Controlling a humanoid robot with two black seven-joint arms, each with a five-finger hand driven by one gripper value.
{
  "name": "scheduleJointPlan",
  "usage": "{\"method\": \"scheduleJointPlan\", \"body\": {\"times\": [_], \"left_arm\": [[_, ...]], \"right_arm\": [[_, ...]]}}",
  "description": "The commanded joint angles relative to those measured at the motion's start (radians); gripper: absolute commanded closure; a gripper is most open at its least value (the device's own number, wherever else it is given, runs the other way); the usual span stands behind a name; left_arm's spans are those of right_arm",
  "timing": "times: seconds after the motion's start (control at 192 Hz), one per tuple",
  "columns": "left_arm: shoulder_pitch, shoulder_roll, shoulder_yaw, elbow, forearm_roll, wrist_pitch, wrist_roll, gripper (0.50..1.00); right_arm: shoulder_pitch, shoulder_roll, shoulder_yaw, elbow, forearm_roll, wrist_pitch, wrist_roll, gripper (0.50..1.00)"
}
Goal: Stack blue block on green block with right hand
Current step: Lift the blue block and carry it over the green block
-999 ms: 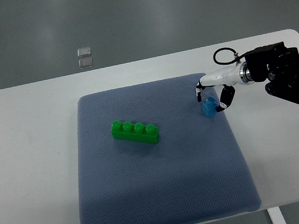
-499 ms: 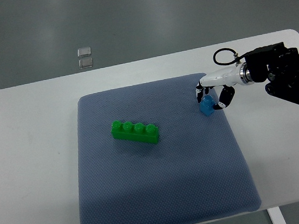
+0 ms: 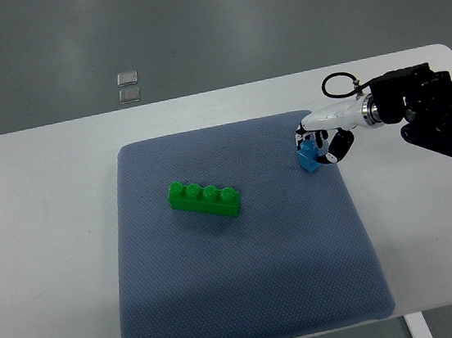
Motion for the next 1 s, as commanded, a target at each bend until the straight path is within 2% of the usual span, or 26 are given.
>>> {"method": "scheduleJointPlan", "body": {"times": [0.0,0.13,0.458,0.572,0.754,0.89,0.994], "left_arm": [[0.0,0.0,0.0,0.0,0.0,0.0,-0.001,0.5],[0.0,0.0,0.0,0.0,0.0,0.0,0.0,0.5],[0.0,0.0,0.0,0.0,0.0,0.0,-0.001,0.5],[0.0,0.0,0.0,0.0,0.0,0.0,0.0,0.5],[0.0,0.0,0.0,0.0,0.0,0.0,0.0,0.5],[0.0,0.0,0.0,0.0,0.0,0.0,-0.001,0.5],[0.0,0.0,0.0,0.0,0.0,0.0,-0.001,0.5]], "right_arm": [[-0.001,0.0,0.0,0.0,0.0,0.001,0.0,0.955],[-0.001,0.0,0.0,0.0,0.0,0.001,0.0,0.969],[0.025,-0.003,0.017,0.011,0.001,-0.01,0.002,0.969],[0.062,-0.001,0.017,0.037,0.006,-0.037,0.006,0.969],[0.111,0.011,0.017,0.114,0.004,-0.071,0.031,0.971],[0.135,0.04,0.017,0.169,0.006,-0.1,0.092,0.971],[0.152,0.068,0.018,0.198,0.004,-0.108,0.1,0.973]]}}
